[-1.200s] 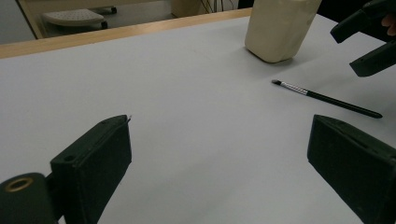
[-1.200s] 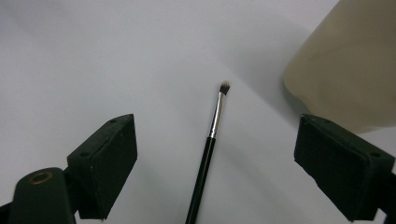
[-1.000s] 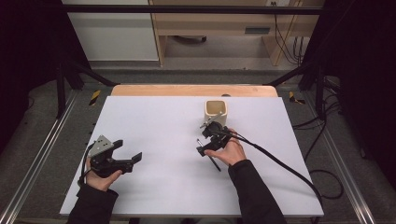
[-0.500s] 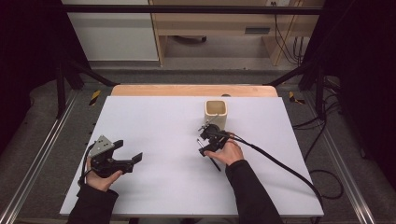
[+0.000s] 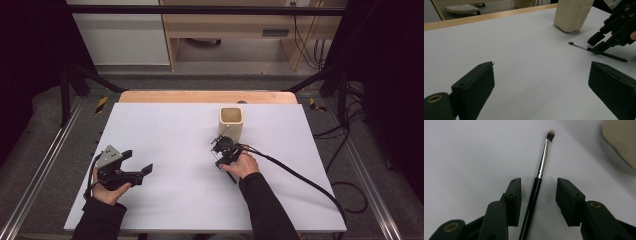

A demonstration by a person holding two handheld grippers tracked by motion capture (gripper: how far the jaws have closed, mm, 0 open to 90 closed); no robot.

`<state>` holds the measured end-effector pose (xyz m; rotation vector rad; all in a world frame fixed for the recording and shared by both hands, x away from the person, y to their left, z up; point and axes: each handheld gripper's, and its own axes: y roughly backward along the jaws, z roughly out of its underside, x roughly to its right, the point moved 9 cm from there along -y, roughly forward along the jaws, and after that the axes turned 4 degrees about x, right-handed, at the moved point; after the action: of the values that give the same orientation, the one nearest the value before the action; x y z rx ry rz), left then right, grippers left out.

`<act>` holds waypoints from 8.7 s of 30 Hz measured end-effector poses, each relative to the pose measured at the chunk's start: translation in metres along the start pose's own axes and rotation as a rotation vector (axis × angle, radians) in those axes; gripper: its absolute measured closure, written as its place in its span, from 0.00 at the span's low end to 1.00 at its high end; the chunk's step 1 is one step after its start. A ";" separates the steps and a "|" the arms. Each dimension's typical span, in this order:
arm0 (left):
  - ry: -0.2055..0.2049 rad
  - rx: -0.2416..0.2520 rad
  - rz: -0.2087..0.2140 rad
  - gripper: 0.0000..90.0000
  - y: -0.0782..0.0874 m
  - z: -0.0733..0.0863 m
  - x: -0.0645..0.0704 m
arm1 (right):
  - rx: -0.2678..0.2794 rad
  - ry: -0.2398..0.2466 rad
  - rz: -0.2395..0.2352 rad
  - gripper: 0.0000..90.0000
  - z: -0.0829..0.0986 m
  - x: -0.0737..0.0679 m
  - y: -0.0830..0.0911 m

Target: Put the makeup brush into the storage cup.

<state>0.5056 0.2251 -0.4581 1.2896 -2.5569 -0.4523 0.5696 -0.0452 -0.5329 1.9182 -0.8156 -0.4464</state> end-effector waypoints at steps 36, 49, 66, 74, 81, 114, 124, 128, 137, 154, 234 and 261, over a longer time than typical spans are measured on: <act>-0.007 -0.006 0.004 0.07 -0.001 0.001 0.001 | -0.019 -0.013 -0.037 0.86 0.001 -0.002 0.001; -0.009 -0.009 0.005 0.07 -0.002 0.001 0.002 | -0.029 0.016 -0.052 0.76 -0.003 0.002 0.017; -0.012 -0.014 0.008 0.07 -0.003 0.002 0.002 | -0.110 0.027 -0.053 0.84 -0.001 -0.003 -0.001; -0.018 -0.022 0.009 0.07 -0.003 0.003 0.002 | -0.123 0.009 -0.062 0.92 -0.001 -0.004 -0.001; -0.014 -0.020 0.009 0.07 -0.003 0.003 0.003 | -0.124 0.007 -0.054 0.93 -0.001 -0.005 0.000; -0.019 -0.001 0.021 0.07 -0.001 0.001 0.004 | 0.180 -0.023 -0.074 0.93 -0.022 -0.008 0.060; -0.015 0.012 0.018 0.06 0.000 0.000 0.004 | 0.312 -0.060 -0.089 0.93 -0.026 -0.004 0.085; -0.023 0.011 0.015 0.06 0.000 0.001 0.004 | 0.363 -0.076 -0.084 0.93 -0.026 0.000 0.095; -0.021 0.016 0.011 0.06 0.000 0.000 0.004 | 0.474 -0.110 -0.072 0.93 -0.025 0.010 0.114; -0.023 0.021 0.008 0.06 0.002 0.000 0.003 | 0.721 -0.203 0.007 0.93 -0.037 0.029 0.151; -0.018 0.021 0.015 0.06 0.001 0.001 0.002 | 0.959 -0.386 0.141 0.93 -0.113 0.117 0.134; -0.019 0.023 0.021 0.06 0.000 0.001 0.005 | 0.912 -0.383 0.162 0.93 -0.114 0.122 0.095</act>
<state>0.5022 0.2214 -0.4587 1.2715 -2.5965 -0.4344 0.6932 -0.0875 -0.3917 2.5936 -1.6119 -0.3739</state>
